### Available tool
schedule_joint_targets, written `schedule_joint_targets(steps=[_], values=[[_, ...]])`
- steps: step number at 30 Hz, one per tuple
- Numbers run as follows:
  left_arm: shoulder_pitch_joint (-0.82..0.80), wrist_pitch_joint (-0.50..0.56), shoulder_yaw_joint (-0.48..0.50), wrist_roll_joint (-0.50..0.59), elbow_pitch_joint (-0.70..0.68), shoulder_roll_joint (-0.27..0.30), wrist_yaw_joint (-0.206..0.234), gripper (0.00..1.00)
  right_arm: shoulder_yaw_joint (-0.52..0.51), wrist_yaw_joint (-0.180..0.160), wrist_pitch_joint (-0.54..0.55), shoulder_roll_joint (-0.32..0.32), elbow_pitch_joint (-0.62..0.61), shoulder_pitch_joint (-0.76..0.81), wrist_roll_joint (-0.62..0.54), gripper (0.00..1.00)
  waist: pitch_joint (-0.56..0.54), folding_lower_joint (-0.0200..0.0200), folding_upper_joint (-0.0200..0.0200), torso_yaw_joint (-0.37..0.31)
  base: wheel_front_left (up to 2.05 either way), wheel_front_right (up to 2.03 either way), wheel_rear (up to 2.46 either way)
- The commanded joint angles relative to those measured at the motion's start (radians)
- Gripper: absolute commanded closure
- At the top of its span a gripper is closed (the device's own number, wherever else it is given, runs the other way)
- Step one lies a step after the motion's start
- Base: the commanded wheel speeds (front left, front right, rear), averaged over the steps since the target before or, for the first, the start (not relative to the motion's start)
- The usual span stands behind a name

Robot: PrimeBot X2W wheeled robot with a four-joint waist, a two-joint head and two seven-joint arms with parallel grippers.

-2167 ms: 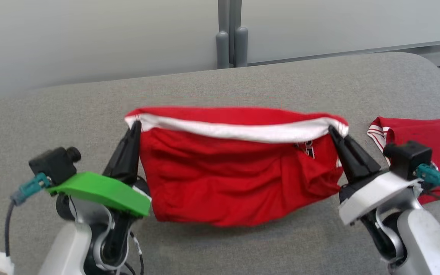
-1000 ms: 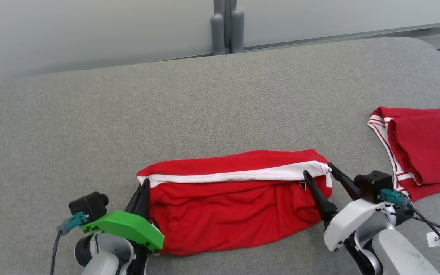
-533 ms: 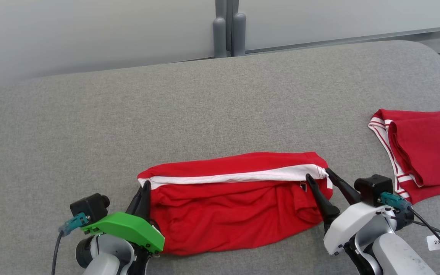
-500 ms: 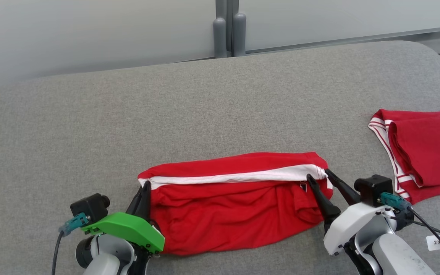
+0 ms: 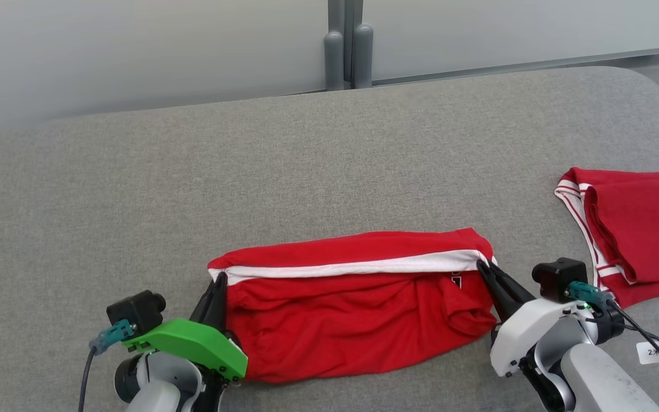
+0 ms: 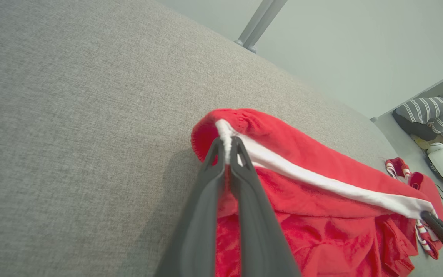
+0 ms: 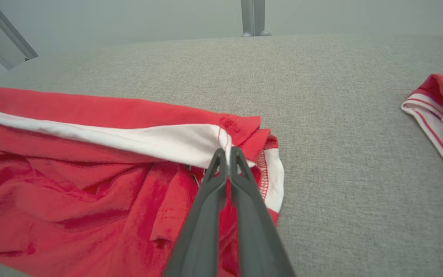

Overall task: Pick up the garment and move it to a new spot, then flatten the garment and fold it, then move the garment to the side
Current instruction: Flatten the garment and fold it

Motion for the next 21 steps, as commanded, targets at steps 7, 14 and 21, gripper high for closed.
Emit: schedule_joint_targets(steps=[7,14,21], values=[[-0.007,-0.025,0.011,-0.012,-0.024,0.001,-0.014,1.0,-0.002,0.0,-0.013,-0.034,0.019,-0.06,0.007,1.0,-0.02,0.0,0.0047,-0.001,0.0,0.0,0.0],[-0.026,-0.04,0.021,-0.017,-0.118,0.011,-0.023,1.0,-0.044,0.0,-0.016,-0.076,-0.077,-0.088,0.037,1.0,-0.064,0.0,0.0047,-0.006,0.0,0.0,0.0],[-0.032,-0.021,0.032,-0.008,-0.286,0.036,0.005,1.0,-0.115,0.0,0.017,-0.102,-0.277,-0.053,0.034,1.0,-0.101,0.0,0.0047,-0.017,0.0,0.0,0.0]])
